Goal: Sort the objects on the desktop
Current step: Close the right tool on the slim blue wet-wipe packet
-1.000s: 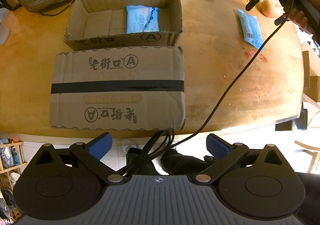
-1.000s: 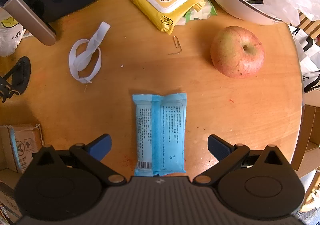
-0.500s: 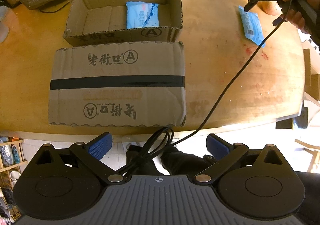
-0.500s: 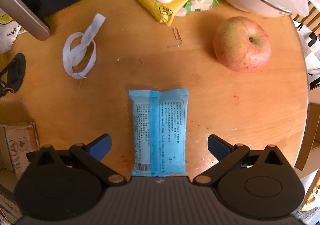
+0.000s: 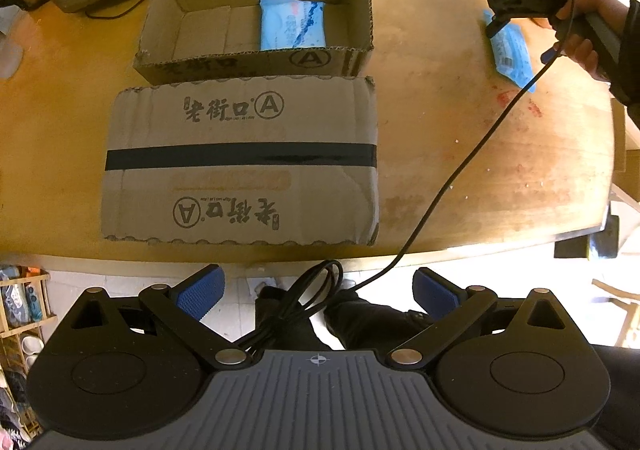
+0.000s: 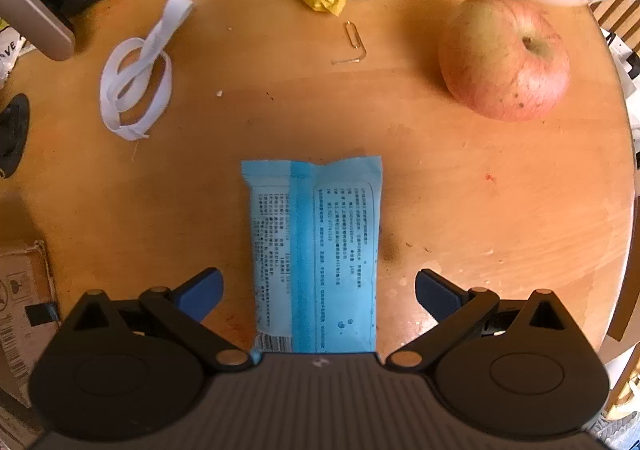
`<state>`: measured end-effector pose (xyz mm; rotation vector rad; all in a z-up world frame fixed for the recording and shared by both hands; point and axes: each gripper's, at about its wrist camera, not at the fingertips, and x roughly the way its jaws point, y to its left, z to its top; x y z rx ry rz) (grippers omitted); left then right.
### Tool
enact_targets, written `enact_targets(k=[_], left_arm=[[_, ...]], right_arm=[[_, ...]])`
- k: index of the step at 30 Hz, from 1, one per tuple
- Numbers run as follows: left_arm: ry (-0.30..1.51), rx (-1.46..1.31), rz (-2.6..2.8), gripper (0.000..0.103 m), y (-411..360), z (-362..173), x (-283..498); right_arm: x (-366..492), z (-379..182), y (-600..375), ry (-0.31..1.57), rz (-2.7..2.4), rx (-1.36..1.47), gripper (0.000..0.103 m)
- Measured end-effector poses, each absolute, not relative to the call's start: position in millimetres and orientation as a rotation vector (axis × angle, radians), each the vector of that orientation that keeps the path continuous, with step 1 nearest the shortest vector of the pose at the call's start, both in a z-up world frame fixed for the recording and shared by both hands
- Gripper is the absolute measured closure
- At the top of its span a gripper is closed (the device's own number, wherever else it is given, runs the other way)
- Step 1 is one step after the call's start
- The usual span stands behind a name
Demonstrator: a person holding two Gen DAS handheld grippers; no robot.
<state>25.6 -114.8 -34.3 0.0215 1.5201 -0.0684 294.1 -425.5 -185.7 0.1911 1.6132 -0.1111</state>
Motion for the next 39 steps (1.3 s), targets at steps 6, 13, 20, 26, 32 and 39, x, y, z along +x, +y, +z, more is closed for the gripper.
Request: enact_targets(k=[6, 13, 20, 26, 32, 39], left_arm=[[1.526, 0.017, -0.069, 0.000, -114, -35, 24], [1.526, 0.013, -0.069, 0.000, -111, -35, 22], [1.523, 0.012, -0.069, 0.000, -109, -35, 21], [1.520, 0.010, -0.070, 0.000, -107, -34, 20], [1.512, -0.003, -0.058, 0.000, -103, -32, 18], [1.504, -0.008, -0.062, 0.000, -100, -31, 14]], right_arm=[[292, -196, -427, 1.602, -0.137, 0.205, 0.000], [287, -205, -424, 1.584, -0.155, 0.182, 0.000], [284, -209, -424, 1.576, -0.159, 0.189, 0.000], [283, -211, -425, 1.580, -0.162, 0.196, 0.000], [285, -199, -422, 1.569, -0.167, 0.197, 0.041], [283, -200, -423, 1.563, -0.173, 0.212, 0.042]])
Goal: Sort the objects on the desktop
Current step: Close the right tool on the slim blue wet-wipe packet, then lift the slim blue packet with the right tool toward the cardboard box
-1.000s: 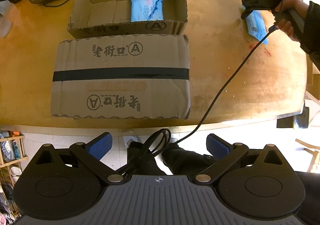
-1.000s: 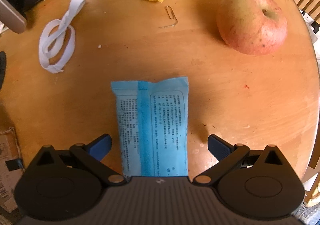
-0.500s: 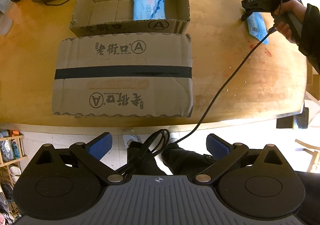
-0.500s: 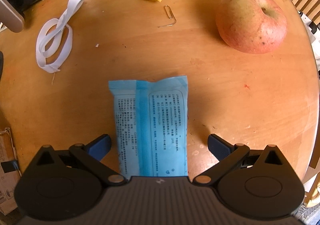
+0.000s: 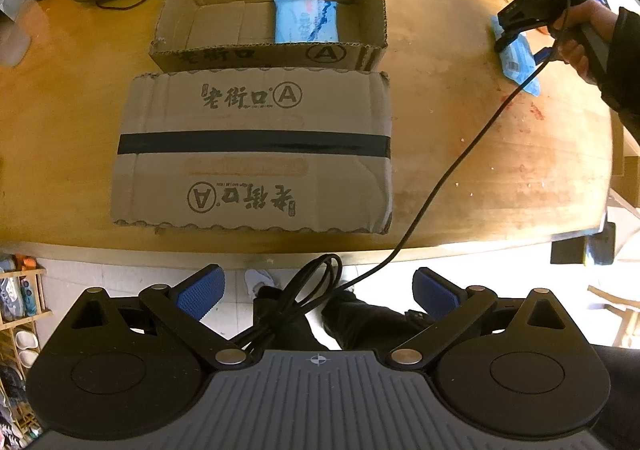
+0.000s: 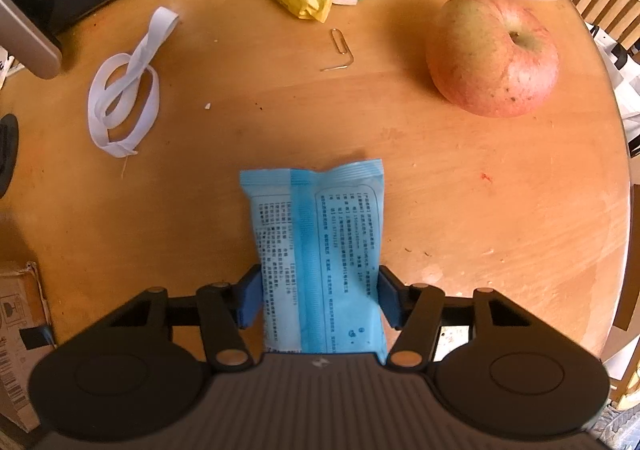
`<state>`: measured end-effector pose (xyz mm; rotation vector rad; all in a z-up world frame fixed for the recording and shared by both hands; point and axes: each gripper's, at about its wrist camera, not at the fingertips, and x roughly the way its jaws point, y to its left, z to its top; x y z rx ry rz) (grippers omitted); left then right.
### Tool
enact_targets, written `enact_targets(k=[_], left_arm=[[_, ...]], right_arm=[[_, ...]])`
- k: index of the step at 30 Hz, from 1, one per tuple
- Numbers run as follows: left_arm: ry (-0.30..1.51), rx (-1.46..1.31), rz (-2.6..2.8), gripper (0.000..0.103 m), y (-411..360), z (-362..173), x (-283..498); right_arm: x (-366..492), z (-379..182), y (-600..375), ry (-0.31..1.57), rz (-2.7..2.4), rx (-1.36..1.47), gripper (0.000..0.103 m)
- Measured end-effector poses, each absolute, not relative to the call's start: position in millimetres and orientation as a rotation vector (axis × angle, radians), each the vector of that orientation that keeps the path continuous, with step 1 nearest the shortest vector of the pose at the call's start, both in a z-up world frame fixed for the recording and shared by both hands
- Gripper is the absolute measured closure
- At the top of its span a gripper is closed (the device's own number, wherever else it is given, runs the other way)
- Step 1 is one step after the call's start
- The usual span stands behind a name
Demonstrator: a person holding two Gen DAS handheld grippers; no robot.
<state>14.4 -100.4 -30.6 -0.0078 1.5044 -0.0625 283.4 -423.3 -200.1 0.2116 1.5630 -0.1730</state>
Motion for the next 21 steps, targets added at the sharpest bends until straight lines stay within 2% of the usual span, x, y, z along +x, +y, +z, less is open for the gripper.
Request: enact_targets(k=[21], left_arm=[[1.491, -0.018, -0.075, 0.000, -91, -29, 10]], right_arm=[[279, -172, -425, 1.544, -0.160, 0.199, 0.043]])
